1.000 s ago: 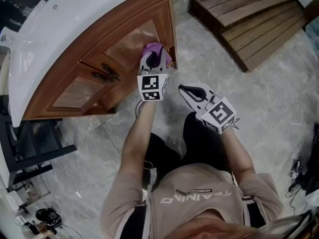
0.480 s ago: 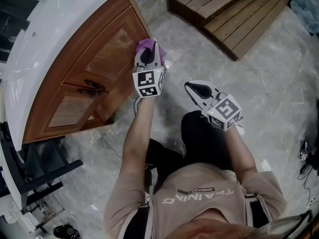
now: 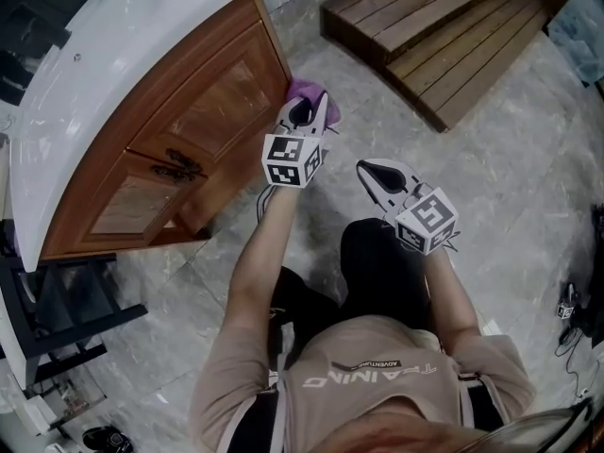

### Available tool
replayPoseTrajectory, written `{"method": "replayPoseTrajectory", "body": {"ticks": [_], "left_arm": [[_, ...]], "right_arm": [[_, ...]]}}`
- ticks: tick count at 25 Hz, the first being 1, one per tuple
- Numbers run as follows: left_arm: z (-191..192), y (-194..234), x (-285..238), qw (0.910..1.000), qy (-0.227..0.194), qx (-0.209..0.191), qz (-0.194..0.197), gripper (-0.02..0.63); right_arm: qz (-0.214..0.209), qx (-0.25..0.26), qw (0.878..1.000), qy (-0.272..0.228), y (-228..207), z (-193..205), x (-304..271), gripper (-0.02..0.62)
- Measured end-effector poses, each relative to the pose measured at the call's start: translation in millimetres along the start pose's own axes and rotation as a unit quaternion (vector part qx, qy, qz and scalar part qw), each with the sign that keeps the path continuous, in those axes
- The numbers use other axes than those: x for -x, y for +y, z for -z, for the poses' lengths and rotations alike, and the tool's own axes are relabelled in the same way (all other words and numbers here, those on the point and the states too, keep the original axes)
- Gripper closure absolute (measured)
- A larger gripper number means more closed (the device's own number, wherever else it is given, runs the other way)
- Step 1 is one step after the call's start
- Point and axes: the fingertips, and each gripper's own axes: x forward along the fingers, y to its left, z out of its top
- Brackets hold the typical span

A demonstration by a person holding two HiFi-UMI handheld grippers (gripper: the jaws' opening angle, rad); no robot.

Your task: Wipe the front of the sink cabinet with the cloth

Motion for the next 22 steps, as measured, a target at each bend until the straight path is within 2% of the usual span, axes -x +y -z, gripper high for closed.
{"method": "replayPoseTrajectory", "body": {"ticks": [3, 7, 9, 13, 17, 19, 22], "left_arm": [[-3, -18, 22, 0.9988, -0.011, 0.041, 0.023, 0.569], [-6, -29, 56, 0.9989, -0.010, 0.034, 0.032, 0.569], [-10, -27, 76, 0.9994, -0.012, 0.024, 0.022, 0.569], [-19, -13, 123, 0.9994, -0.014, -0.002, -0.032, 0.569], [-18, 6, 185, 0.9962, -0.007, 0.008, -0.086, 0.569], [-15, 15, 217, 0.9944, 0.000, 0.015, -0.105, 0.569], [-11, 30, 267, 0.9870, -0.002, 0.036, -0.157, 0.569]], "right_arm": [[0.003, -0.003, 1.000, -0.005, -1, -3, -3, 0.583], [-0.010, -0.004, 1.000, 0.000, 4, 0, -16, 0.583], [-0.020, -0.002, 1.000, 0.006, 9, -1, -23, 0.583], [-0.044, 0.013, 0.999, 0.006, 24, -8, -41, 0.583], [-0.069, 0.024, 0.997, 0.014, 46, -4, -75, 0.583], [-0.095, 0.030, 0.995, 0.020, 66, -2, -94, 0.583], [-0.135, 0.040, 0.990, 0.024, 99, -4, -117, 0.583]]}}
